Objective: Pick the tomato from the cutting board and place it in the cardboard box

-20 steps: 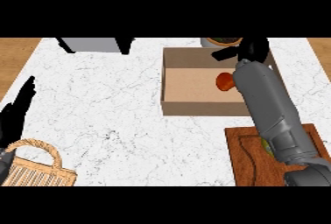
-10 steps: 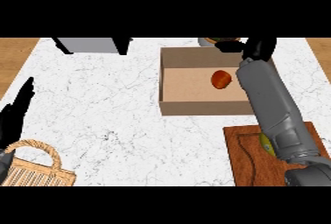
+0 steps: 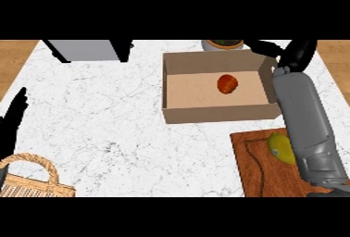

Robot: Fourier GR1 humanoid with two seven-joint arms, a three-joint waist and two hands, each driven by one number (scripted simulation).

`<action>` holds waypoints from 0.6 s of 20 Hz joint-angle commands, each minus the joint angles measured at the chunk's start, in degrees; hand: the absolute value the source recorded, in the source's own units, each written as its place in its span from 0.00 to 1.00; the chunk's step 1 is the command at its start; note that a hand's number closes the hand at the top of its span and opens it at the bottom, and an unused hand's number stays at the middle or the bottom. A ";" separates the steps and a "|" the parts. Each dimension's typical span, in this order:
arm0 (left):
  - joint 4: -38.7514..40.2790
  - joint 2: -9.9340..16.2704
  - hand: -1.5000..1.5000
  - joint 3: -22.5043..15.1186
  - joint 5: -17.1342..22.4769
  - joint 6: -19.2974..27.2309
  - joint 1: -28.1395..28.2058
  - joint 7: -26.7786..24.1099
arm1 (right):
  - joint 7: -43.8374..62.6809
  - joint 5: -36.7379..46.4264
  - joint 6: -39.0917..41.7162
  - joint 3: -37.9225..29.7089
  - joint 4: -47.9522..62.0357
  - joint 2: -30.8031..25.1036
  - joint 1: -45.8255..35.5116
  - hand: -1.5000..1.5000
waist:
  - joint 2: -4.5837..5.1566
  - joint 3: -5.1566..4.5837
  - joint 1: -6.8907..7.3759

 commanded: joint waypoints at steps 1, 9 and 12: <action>3.12 -4.44 0.50 -1.32 -2.44 3.70 0.67 0.49 | 1.46 -1.66 3.41 1.05 -10.17 -0.47 7.63 0.00 | -0.26 -1.08 -2.54; -0.40 0.54 0.50 1.20 0.62 0.77 4.34 0.76 | 5.84 -4.58 11.62 2.11 -34.10 -3.05 28.81 0.00 | -0.45 -1.09 -2.50; 0.49 -1.44 0.50 -0.45 -0.76 2.21 3.22 1.17 | 8.57 -6.58 16.87 2.31 -44.11 -4.63 35.96 0.00 | -0.21 -1.10 -2.94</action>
